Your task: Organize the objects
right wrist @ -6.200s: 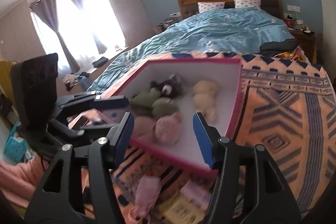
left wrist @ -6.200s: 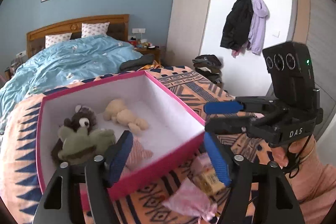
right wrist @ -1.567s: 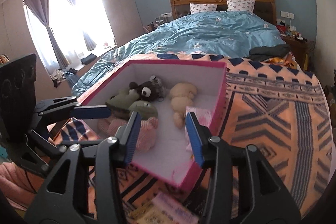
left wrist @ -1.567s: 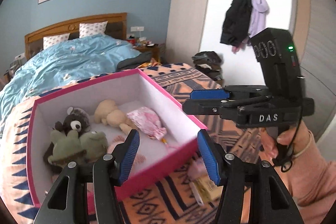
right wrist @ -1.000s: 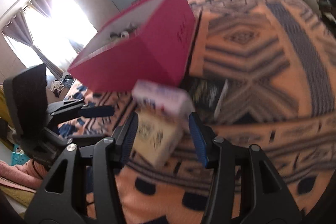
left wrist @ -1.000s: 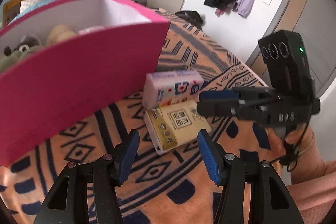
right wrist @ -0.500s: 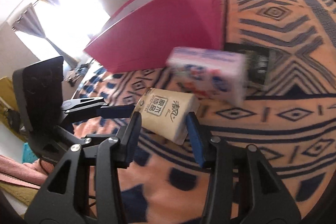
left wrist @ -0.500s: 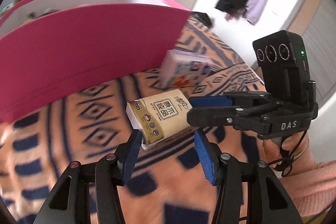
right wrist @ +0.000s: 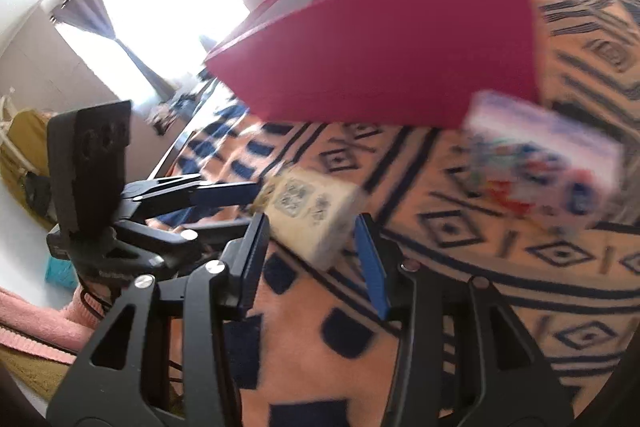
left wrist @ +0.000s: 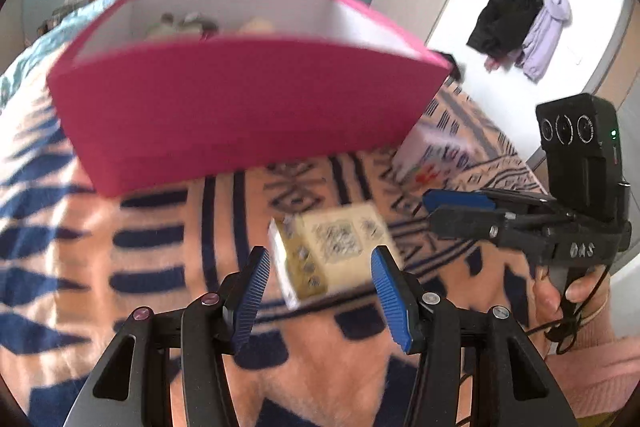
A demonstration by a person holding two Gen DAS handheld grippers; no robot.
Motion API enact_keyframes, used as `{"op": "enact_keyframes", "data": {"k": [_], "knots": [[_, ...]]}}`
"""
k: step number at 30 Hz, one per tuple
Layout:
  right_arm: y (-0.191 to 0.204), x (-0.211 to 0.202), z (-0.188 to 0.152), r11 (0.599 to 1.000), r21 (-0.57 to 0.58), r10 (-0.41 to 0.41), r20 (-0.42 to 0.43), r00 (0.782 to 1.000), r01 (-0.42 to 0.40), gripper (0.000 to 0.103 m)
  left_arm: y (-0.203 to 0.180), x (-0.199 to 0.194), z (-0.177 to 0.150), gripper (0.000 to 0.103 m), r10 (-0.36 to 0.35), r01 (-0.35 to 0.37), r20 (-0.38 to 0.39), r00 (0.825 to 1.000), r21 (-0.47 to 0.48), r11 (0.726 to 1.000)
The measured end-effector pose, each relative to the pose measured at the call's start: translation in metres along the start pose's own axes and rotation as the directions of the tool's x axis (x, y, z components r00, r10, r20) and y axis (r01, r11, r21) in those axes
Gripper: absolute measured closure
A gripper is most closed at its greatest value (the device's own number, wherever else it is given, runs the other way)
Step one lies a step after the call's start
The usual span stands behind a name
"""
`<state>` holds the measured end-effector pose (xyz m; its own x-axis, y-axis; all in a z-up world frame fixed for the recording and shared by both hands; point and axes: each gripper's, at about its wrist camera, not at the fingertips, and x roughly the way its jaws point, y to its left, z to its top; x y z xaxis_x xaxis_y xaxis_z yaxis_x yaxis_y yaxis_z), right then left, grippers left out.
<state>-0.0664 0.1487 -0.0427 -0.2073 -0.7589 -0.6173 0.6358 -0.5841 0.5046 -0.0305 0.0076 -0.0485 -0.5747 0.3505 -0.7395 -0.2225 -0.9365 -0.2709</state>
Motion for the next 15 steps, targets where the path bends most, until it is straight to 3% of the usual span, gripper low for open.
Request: {"op": "enact_keyframes", "data": {"k": [6, 12, 15], "knots": [[-0.037, -0.065, 0.007, 0.983, 0.094, -0.169, 0.165, 0.972, 0.155, 0.055, -0.034, 0.014, 0.023, 0.05, -0.089, 0.09, -0.015, 0.996, 0.099, 0.991], [-0.053, -0.061, 0.023, 0.971, 0.131, -0.221, 0.179, 0.959, 0.199, 0.055, -0.061, 0.044, 0.046, 0.05, -0.16, 0.168, -0.064, 0.985, 0.152, 0.974], [-0.058, -0.057, 0.024, 0.967, 0.139, -0.237, 0.176, 0.955, 0.214, 0.055, -0.069, 0.054, 0.055, 0.05, -0.12, 0.129, -0.058, 0.991, 0.174, 0.976]]}}
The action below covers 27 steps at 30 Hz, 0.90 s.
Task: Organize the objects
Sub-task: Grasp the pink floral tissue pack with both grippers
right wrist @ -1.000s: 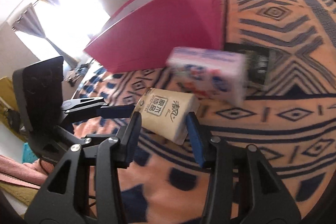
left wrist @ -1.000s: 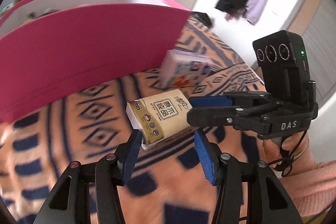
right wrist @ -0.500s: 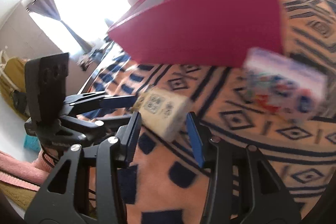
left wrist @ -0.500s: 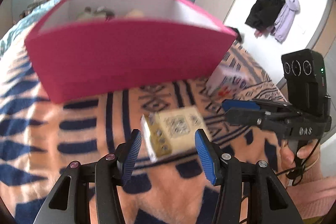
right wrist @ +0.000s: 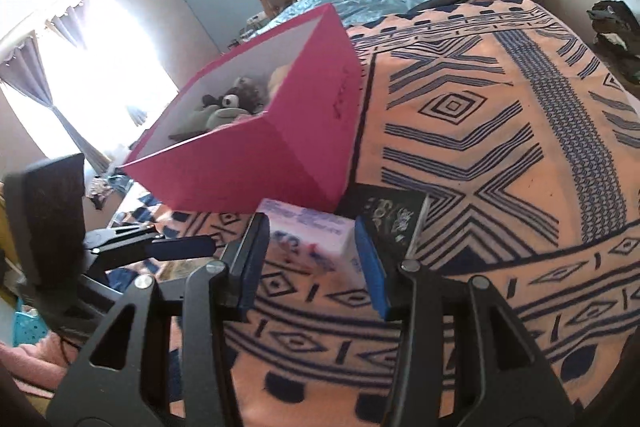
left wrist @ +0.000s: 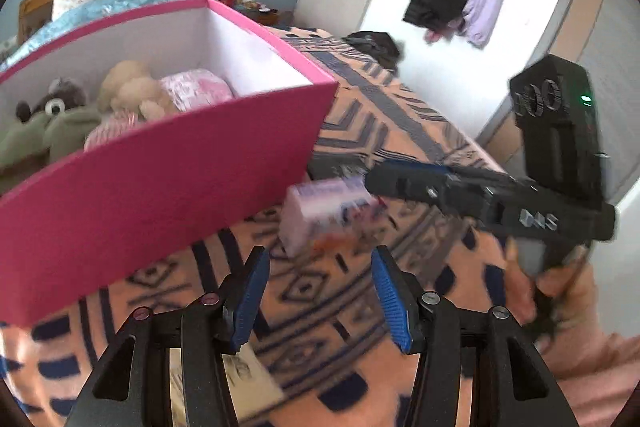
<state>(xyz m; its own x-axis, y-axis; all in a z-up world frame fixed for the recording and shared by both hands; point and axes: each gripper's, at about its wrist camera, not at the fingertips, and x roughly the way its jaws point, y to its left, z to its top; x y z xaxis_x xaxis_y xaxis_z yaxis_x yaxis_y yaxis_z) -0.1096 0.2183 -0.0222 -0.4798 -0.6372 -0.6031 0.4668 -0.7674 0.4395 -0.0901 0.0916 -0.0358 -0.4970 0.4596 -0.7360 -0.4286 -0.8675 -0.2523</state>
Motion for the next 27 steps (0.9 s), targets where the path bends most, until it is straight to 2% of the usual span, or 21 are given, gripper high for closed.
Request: {"op": "enact_keyframes", "data": {"k": [3, 7, 15, 20, 24, 27], "knots": [[-0.002, 0.004, -0.006, 1.0, 0.0, 0.001, -0.016, 1.0, -0.001, 0.056, -0.007, 0.009, 0.007, 0.05, -0.018, 0.018, -0.009, 1.0, 0.023, 1.0], [0.0, 0.009, -0.013, 1.0, -0.025, 0.012, -0.044, 0.999, -0.013, 0.058, -0.008, 0.014, 0.006, 0.05, -0.079, 0.08, -0.032, 0.996, 0.022, 0.997], [0.007, 0.007, -0.034, 0.996, -0.072, 0.039, -0.088, 0.995, -0.045, 0.06, -0.013, 0.011, -0.015, 0.05, -0.151, 0.153, -0.072, 0.986, 0.021, 0.988], [0.008, 0.0, -0.044, 0.995, -0.096, 0.021, -0.101, 0.995, -0.031, 0.06, -0.009, -0.004, -0.024, 0.048, -0.091, 0.093, -0.046, 0.995, 0.037, 0.995], [-0.005, -0.009, -0.031, 0.998, -0.009, 0.061, -0.042, 0.997, -0.061, 0.06, 0.008, -0.012, -0.007, 0.048, -0.08, 0.08, 0.007, 0.997, -0.006, 0.997], [-0.007, -0.005, -0.021, 0.999, 0.01, 0.052, -0.016, 0.998, -0.052, 0.06, 0.007, -0.006, 0.009, 0.048, -0.084, 0.084, 0.018, 0.996, 0.003, 0.996]]}}
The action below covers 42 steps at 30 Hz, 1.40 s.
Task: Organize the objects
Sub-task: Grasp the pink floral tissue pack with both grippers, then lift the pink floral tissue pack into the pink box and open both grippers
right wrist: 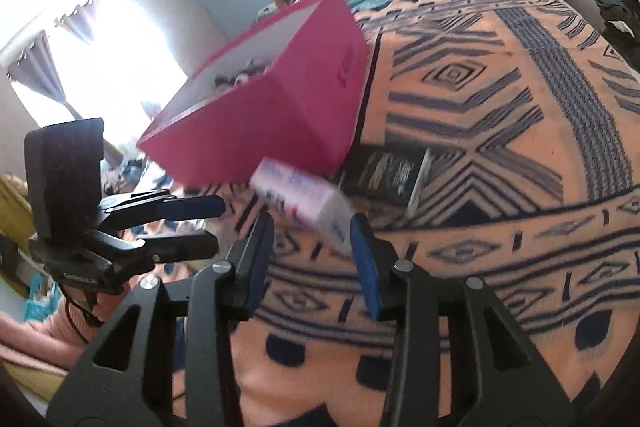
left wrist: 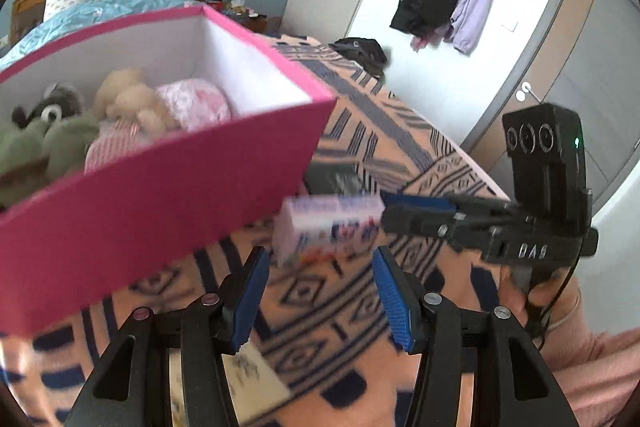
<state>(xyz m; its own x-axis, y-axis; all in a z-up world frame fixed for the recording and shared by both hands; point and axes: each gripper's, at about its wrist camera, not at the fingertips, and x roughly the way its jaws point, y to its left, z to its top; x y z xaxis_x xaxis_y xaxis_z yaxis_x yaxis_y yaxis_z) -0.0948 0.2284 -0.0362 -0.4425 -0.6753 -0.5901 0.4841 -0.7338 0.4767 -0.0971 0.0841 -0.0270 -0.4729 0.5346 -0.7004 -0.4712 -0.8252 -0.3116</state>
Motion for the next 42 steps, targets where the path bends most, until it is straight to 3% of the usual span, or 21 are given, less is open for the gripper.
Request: {"op": "enact_keyframes", "data": {"k": [7, 18, 22, 29, 32, 34, 42], "knots": [[0.003, 0.013, 0.006, 1.0, 0.006, 0.026, -0.022, 0.999, -0.026, 0.061, -0.007, 0.018, 0.007, 0.05, -0.025, 0.026, -0.034, 0.999, 0.039, 0.999], [0.015, 0.004, -0.021, 0.995, -0.071, 0.06, -0.102, 0.993, -0.068, 0.06, -0.014, 0.012, -0.043, 0.049, -0.08, 0.079, -0.104, 0.991, -0.014, 0.997], [0.003, 0.003, -0.026, 0.998, -0.017, 0.051, -0.098, 0.994, -0.053, 0.054, -0.01, 0.012, -0.048, 0.049, -0.08, 0.075, -0.095, 0.992, -0.055, 0.996], [0.001, 0.015, -0.03, 0.998, 0.003, 0.06, -0.122, 0.991, -0.06, 0.054, -0.005, 0.019, -0.04, 0.051, -0.047, 0.037, -0.096, 0.994, -0.101, 0.994], [0.0, 0.021, -0.031, 0.998, 0.011, 0.06, -0.136, 0.989, -0.059, 0.057, -0.003, 0.022, -0.04, 0.064, -0.067, 0.055, -0.1, 0.993, -0.118, 0.991], [0.002, 0.023, -0.031, 0.998, 0.01, 0.063, -0.143, 0.988, -0.062, 0.061, -0.006, 0.021, -0.04, 0.065, -0.05, 0.039, -0.099, 0.994, -0.11, 0.993], [0.017, 0.012, -0.019, 0.998, -0.038, 0.052, -0.112, 0.992, -0.057, 0.061, -0.014, -0.002, -0.034, 0.064, -0.058, 0.054, -0.041, 0.997, -0.084, 0.995]]}}
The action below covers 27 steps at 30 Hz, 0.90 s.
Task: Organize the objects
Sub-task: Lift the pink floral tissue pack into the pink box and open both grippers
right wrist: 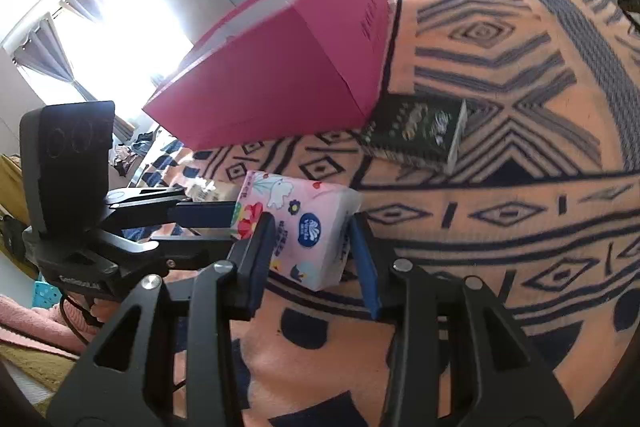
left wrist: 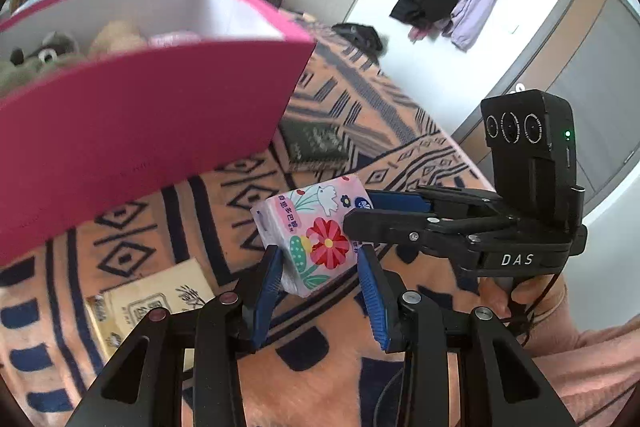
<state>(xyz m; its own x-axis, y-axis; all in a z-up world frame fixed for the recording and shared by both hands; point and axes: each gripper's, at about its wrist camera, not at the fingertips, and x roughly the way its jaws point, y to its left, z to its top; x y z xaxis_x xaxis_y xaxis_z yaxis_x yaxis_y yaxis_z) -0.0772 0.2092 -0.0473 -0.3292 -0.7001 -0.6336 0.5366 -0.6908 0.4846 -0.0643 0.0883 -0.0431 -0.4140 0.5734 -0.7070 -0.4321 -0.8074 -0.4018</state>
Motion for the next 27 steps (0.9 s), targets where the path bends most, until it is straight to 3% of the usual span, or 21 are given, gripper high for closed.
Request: {"op": "enact_keyframes", "data": {"k": [12, 27], "knots": [[0.03, -0.011, 0.033, 0.996, -0.081, 0.032, 0.058, 0.998, -0.028, 0.061, -0.004, -0.045, 0.02, 0.064, 0.032, -0.036, 0.121, 0.992, 0.027, 0.999], [0.053, -0.016, 0.063, 0.989, -0.145, 0.044, 0.092, 0.995, -0.03, 0.061, 0.007, -0.07, 0.04, 0.064, 0.043, -0.05, 0.203, 0.978, 0.029, 0.998]]}}
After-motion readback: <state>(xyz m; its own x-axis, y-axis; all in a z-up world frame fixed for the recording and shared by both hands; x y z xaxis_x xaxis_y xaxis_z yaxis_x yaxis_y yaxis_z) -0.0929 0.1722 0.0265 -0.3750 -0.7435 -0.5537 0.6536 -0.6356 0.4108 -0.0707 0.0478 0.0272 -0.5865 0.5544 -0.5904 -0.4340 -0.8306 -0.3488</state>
